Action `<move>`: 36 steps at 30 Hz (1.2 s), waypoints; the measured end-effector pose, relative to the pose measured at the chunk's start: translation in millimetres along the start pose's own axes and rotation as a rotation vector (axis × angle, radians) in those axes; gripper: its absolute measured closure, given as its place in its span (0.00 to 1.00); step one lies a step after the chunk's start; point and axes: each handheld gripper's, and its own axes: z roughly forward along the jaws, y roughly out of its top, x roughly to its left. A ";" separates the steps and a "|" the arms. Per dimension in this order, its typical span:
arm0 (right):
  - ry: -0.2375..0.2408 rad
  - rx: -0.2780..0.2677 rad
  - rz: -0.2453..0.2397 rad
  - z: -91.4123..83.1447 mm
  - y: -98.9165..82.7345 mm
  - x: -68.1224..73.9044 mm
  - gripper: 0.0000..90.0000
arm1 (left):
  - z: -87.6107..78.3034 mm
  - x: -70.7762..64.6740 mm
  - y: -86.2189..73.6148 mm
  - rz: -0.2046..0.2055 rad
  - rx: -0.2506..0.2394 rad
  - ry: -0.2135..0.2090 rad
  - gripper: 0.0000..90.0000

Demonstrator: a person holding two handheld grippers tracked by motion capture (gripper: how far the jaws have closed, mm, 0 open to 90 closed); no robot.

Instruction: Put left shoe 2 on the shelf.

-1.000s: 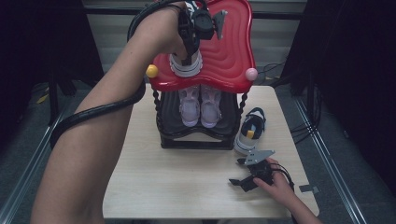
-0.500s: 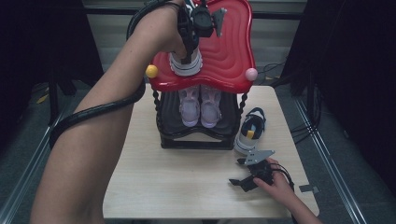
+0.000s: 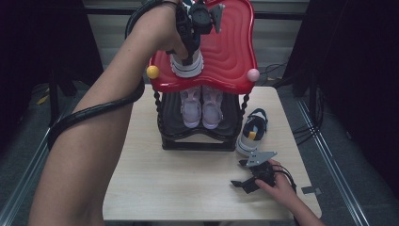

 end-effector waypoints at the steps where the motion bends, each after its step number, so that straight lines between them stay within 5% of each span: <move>1: 0.000 0.000 0.000 0.0 0.0 0.0 0.14 | -0.9 0.2 -0.2 -0.005 -0.005 -0.001 0.49; 7: 0.000 0.000 0.000 0.0 0.0 0.0 0.14 | -4.6 1.7 -2.5 -0.042 -0.026 -0.014 0.43; 27: 0.000 0.000 0.000 0.0 0.0 0.0 0.14 | -3.8 -0.7 -6.4 -0.012 -0.024 0.007 0.42; 36: 0.000 0.000 0.000 0.0 0.0 0.0 0.14 | -8.1 0.1 -10.0 -0.032 -0.055 -0.005 0.40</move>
